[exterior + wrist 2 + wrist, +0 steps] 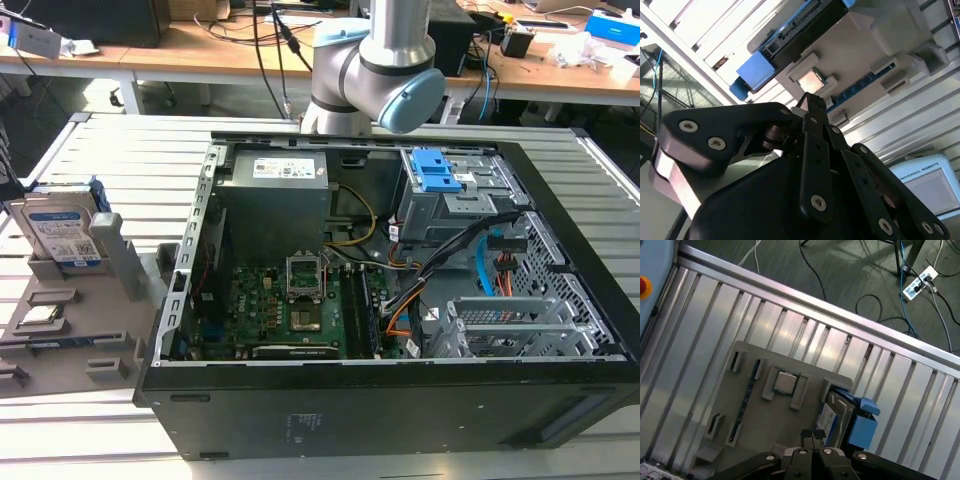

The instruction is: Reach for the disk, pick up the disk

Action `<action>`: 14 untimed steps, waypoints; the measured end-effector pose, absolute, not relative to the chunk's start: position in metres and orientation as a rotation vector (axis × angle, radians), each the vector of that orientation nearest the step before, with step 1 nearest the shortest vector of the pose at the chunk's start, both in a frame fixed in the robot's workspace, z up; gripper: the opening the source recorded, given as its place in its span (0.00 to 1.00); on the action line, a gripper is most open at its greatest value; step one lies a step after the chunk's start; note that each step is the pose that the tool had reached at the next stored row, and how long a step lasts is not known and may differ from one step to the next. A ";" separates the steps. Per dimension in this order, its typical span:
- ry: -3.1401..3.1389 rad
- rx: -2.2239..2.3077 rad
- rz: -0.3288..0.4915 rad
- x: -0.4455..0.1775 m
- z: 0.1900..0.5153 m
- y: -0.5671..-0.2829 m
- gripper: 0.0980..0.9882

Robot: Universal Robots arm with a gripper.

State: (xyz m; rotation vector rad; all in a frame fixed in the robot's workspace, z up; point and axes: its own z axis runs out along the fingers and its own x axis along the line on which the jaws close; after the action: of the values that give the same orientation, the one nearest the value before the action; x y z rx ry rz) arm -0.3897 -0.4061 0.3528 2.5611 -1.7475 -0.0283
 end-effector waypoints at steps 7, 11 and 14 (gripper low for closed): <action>-1.903 2.448 -0.031 -0.390 0.353 -0.406 0.01; -1.985 2.381 -0.031 -0.390 0.353 -0.406 0.01; -2.042 2.331 -0.031 -0.390 0.353 -0.406 0.01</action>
State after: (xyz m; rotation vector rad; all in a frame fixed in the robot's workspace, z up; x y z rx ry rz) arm -0.3897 -0.4061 0.3526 2.3307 -2.0423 -0.0312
